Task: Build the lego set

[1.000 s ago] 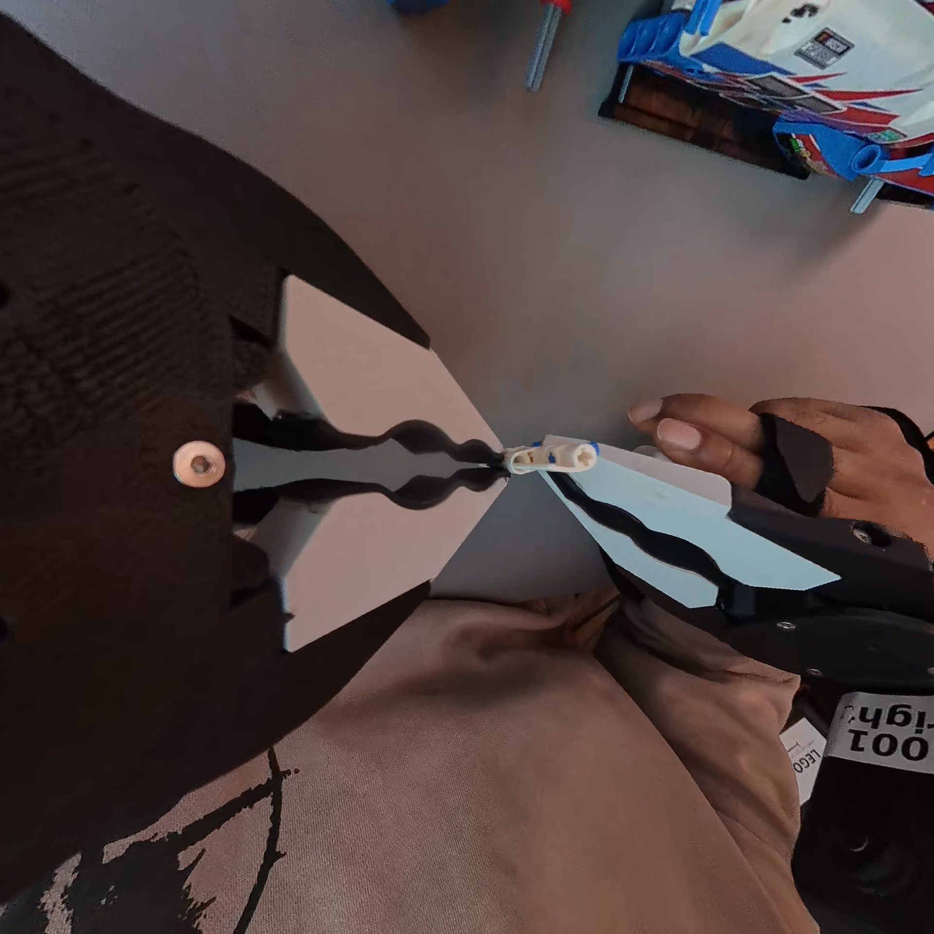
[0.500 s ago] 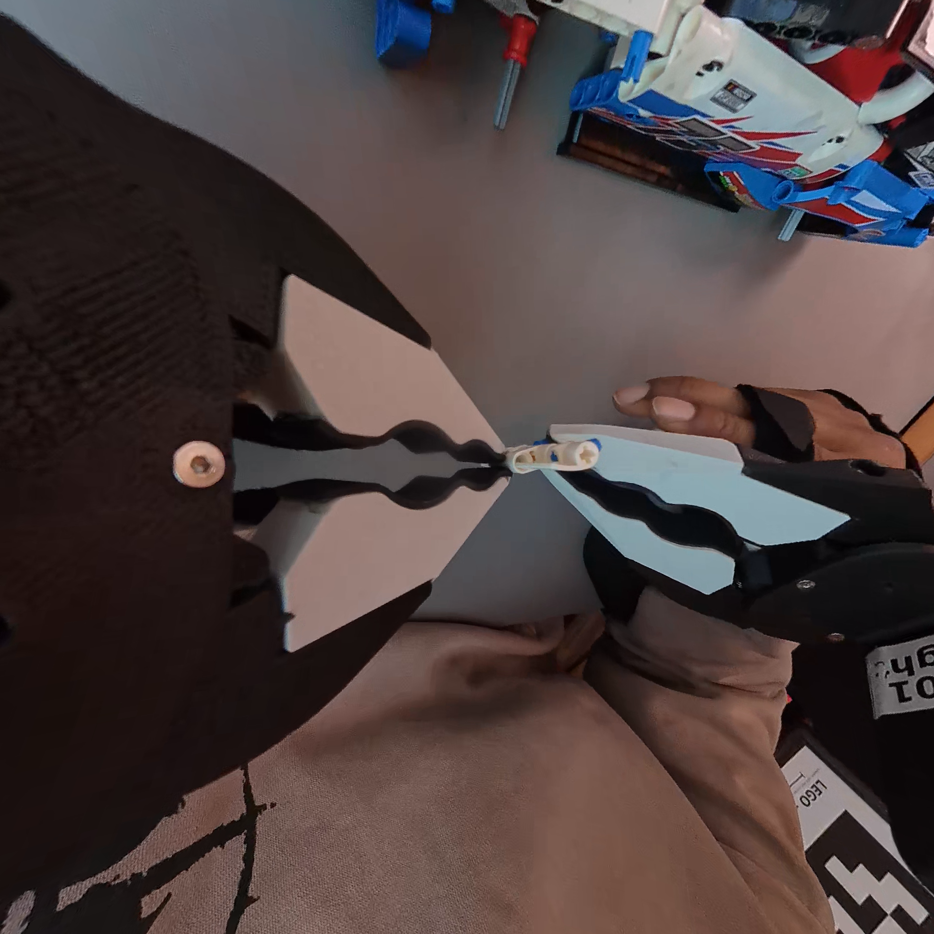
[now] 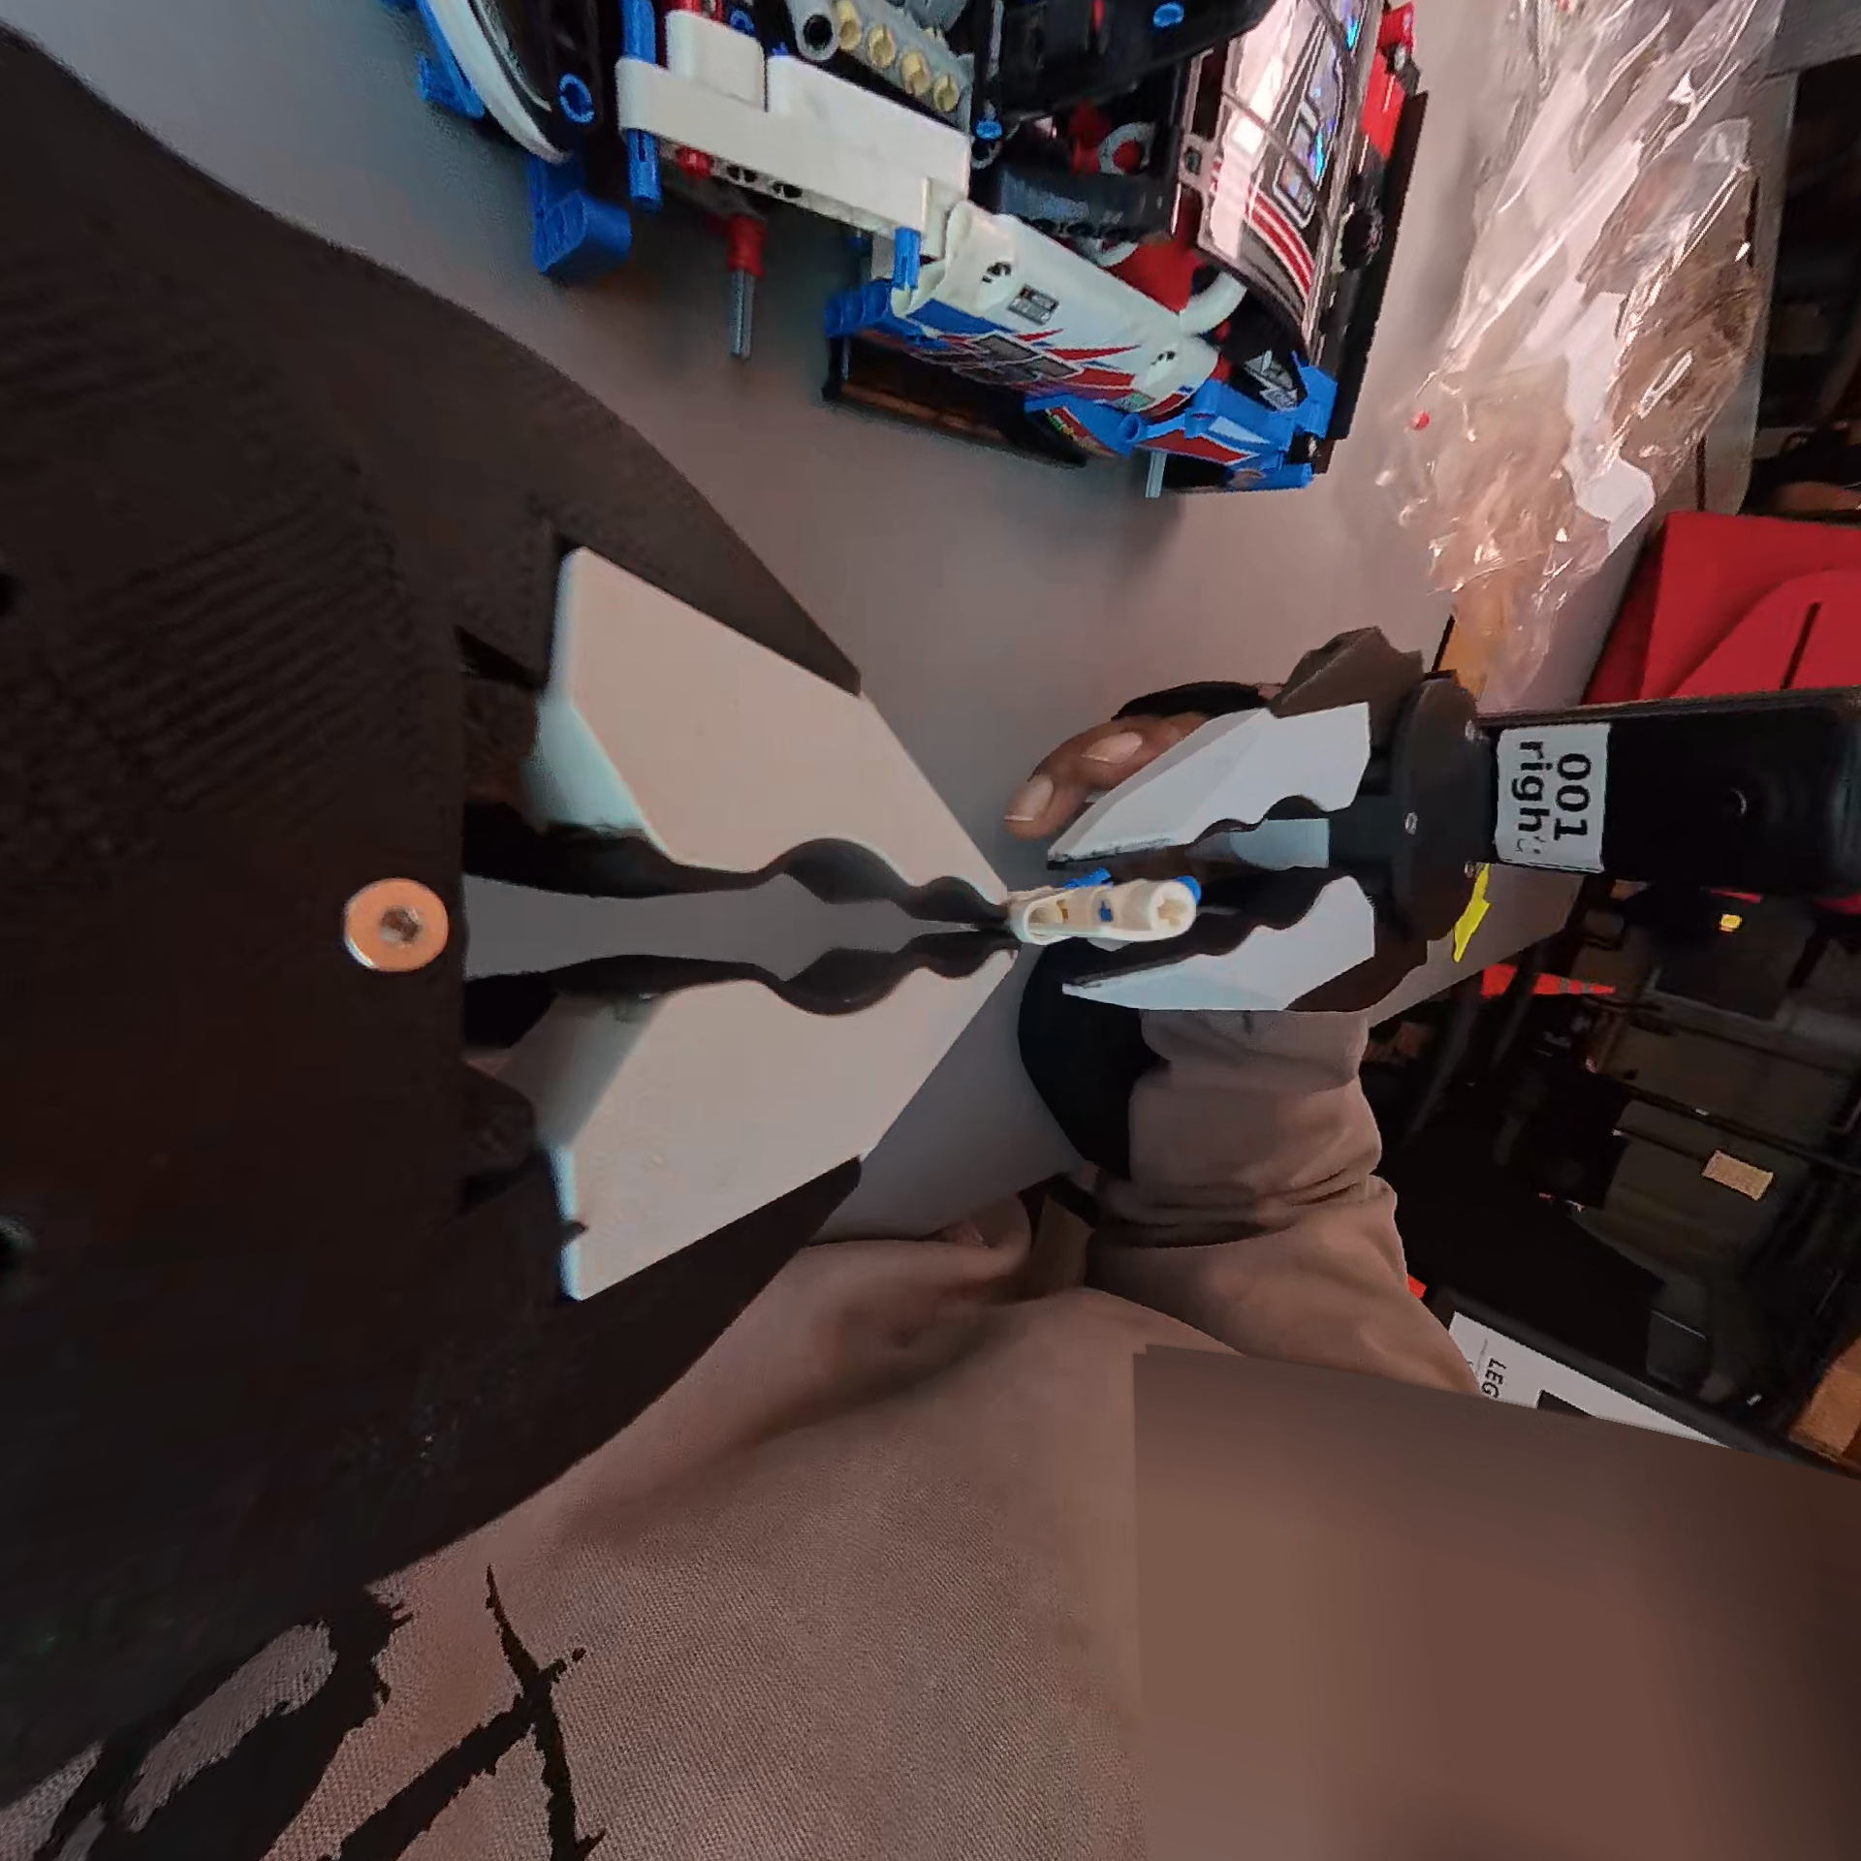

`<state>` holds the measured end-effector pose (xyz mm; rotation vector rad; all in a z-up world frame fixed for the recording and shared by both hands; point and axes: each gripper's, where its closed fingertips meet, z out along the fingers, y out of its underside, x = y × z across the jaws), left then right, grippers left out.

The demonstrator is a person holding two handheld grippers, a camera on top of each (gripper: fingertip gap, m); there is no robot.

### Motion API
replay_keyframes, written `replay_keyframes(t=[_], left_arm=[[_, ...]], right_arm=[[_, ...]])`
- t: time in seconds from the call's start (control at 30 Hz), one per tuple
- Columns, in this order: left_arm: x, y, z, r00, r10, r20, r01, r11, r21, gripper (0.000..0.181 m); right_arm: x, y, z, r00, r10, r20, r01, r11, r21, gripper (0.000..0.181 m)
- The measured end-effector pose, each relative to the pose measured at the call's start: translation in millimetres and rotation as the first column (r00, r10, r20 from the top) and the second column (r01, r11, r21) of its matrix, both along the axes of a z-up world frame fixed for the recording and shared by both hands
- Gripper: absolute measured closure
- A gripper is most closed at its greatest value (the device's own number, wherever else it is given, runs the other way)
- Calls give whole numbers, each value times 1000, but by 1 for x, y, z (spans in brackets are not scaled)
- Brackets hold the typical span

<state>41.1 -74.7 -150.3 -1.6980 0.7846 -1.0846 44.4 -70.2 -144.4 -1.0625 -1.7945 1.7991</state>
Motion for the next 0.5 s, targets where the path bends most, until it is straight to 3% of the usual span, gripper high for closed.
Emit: replay_keyframes(t=[0.27, 0.5], left_arm=[[2, 1, -3, 1000, 2, -17, -1, 1000, 2, 181], [1, 2, -2, 1000, 17, -15, -17, 1000, 14, 181]], right_arm=[[-6, 6, 0, 999, -52, 4, 52, 998, -24, 176], [-6, 7, 2, 999, -51, 11, 51, 998, -31, 178]])
